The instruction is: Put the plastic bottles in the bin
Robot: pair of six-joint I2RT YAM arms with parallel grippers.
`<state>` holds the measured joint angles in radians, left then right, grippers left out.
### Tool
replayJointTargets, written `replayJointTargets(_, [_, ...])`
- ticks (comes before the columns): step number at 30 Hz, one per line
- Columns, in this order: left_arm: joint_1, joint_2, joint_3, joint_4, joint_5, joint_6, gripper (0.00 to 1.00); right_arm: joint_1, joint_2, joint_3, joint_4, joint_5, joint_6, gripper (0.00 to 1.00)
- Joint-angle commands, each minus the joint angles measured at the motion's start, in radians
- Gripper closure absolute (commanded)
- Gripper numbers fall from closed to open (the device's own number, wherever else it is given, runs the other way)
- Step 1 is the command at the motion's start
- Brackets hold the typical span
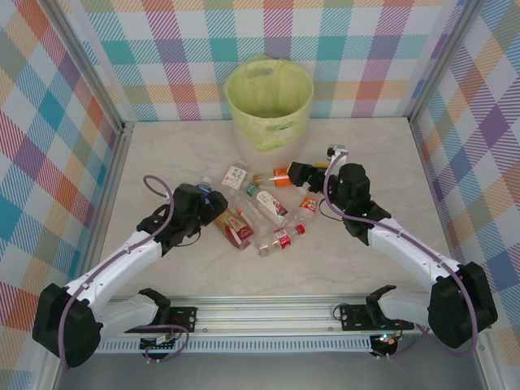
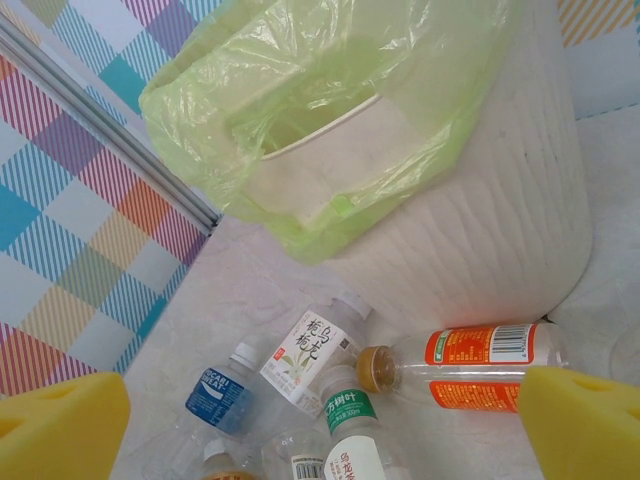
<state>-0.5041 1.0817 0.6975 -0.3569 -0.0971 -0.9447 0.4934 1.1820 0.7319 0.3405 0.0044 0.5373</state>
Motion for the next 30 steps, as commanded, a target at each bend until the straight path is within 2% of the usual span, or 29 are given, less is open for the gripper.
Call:
replayJointTargets(1, [-0.025,0.021,-0.024,0.032,0.017,-0.094,0.00,0.005,0.002,0.011,0.022,-0.003,-0.014,0.00])
replayJointTargets(11, [-0.038,0.118,-0.065,0.111,0.029,-0.167,0.00,0.006,0.013,0.009,0.045,-0.015,-0.019,0.00])
replayJointTargets(16, [-0.044,0.196,-0.044,0.165,0.095,-0.144,0.00,0.006,-0.002,0.001,0.028,-0.012,-0.027,0.00])
replayJointTargets(25, [-0.074,0.348,0.048,0.120,0.053,-0.086,0.00,0.007,-0.027,-0.009,-0.007,-0.004,-0.051,0.00])
replayJointTargets(30, [-0.091,0.419,0.089,0.049,0.035,-0.034,0.06,0.007,-0.028,-0.012,-0.008,0.000,-0.059,0.00])
